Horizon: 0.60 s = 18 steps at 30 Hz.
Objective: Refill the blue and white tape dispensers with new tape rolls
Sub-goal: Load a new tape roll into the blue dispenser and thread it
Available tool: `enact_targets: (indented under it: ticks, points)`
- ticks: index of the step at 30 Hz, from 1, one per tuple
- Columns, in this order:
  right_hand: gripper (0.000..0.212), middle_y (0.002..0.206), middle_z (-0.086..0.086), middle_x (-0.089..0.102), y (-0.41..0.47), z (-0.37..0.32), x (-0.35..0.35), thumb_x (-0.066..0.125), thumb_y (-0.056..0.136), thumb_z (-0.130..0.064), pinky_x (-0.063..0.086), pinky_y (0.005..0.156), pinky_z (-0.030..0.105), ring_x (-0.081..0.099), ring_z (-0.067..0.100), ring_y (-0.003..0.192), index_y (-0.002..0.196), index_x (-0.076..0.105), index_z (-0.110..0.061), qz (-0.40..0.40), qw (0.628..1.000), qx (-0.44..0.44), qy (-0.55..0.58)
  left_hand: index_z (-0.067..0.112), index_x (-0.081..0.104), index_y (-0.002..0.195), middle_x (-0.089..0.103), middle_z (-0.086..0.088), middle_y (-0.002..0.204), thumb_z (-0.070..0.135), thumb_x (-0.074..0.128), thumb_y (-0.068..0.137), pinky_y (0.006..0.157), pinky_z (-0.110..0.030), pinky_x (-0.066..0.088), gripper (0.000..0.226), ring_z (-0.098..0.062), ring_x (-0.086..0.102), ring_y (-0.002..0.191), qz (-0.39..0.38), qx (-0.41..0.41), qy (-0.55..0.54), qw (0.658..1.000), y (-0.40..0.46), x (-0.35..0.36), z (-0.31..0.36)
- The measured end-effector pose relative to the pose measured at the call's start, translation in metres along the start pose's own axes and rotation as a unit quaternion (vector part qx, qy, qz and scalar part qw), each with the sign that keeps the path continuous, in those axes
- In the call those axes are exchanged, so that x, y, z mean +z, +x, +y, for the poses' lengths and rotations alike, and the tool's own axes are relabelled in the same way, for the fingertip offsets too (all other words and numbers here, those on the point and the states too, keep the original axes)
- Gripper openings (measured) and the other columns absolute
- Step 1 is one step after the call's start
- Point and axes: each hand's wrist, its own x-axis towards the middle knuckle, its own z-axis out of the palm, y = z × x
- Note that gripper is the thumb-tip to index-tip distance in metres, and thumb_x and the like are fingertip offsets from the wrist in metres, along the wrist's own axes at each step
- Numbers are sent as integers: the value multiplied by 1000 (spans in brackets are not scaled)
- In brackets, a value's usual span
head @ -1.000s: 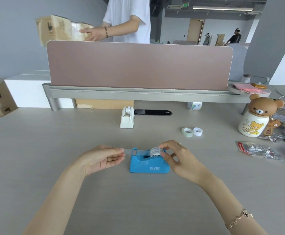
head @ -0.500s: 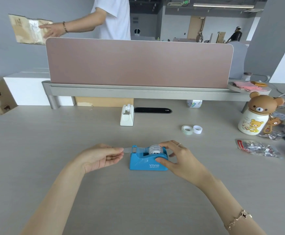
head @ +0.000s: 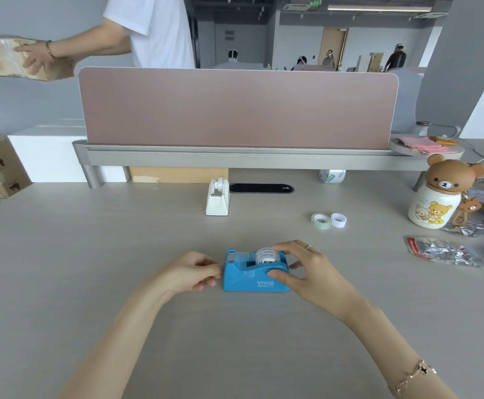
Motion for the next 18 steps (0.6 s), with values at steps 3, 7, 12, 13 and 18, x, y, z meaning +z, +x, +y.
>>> enact_targets:
  ticks: [3,7,12,13,18]
  points:
    - [38,111,-9,59,1,-1,-1,69,82,-29,46,90,12,55,7,102,118,58,-22,-1,1000,7,12,18,56,110,61,6,79,18,57,93,44,-9,39,17,7,53,39,2,49,68,996,-3,-1,-1]
    - [39,115,-12,57,0,1,0,70,81,-28,46,93,13,54,5,106,118,59,-22,-2,1000,4,27,31,60,117,66,12,107,1,38,92,58,-15,40,44,9,55,51,-22,87,112,990,-5,-4,0]
    - [47,129,-20,42,0,3,0,74,77,-27,39,83,-1,48,-9,109,121,57,-29,15,999,29,35,27,68,105,71,11,95,38,38,100,56,-15,41,32,2,54,54,-36,83,41,995,-6,-11,-3]
    - [49,127,-21,43,0,4,-1,76,75,-28,40,81,1,48,-11,106,121,57,-30,25,999,36,32,27,70,105,72,14,94,48,39,97,60,-16,42,39,2,54,55,-32,87,60,994,-5,-13,-5]
    - [46,107,-10,60,0,7,1,80,71,-26,47,70,6,59,1,91,113,62,-24,77,986,122,80,36,67,69,63,21,60,62,62,74,60,-19,38,27,5,52,56,13,189,125,974,0,-6,-12]
